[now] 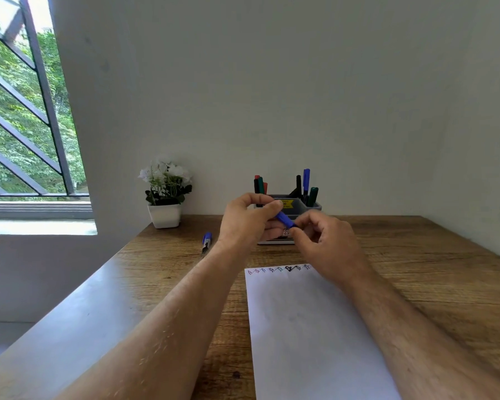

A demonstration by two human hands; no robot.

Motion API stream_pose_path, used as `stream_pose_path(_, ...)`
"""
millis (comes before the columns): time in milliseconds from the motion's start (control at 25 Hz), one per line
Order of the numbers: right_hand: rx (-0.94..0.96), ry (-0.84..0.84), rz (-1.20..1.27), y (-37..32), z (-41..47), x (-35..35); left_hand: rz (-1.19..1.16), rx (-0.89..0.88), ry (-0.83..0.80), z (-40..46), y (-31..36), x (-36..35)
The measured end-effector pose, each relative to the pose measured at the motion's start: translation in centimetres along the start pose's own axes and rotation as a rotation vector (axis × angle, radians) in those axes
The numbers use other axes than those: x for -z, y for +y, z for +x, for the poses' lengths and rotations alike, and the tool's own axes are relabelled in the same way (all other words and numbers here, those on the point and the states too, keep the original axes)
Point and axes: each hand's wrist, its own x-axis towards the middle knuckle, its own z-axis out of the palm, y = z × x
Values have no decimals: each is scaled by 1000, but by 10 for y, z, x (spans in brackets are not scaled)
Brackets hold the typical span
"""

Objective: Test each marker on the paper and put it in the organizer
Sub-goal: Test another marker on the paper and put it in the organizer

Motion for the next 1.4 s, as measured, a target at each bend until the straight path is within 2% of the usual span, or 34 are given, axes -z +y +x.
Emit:
stream_pose_path(80, 10, 48, 32, 0, 0, 1, -26, -12, -30, -1, -1, 0)
stream_pose_path(240, 38, 27, 3, -2, 0, -1, -10, -18, -60, -1, -3, -2)
stream_pose_path(400, -17, 4, 2, 2, 1, -1, 32, -26, -85, -2, -6, -2)
stream_pose_path(760, -51, -89, -119, -5, 2, 4, 87, 7, -24, 2, -8, 1)
stream_pose_path(1120, -36, -65, -98, -3, -3, 2, -6, 17, 41, 4, -2, 6)
stream_pose_path(1240, -25, -67, -69, 0, -2, 2, -109, 57, 77, 5, 0, 10)
stream_pose_path(1400, -49, 79, 95, 0, -1, 4, -324, 153, 37, 2, 3, 10)
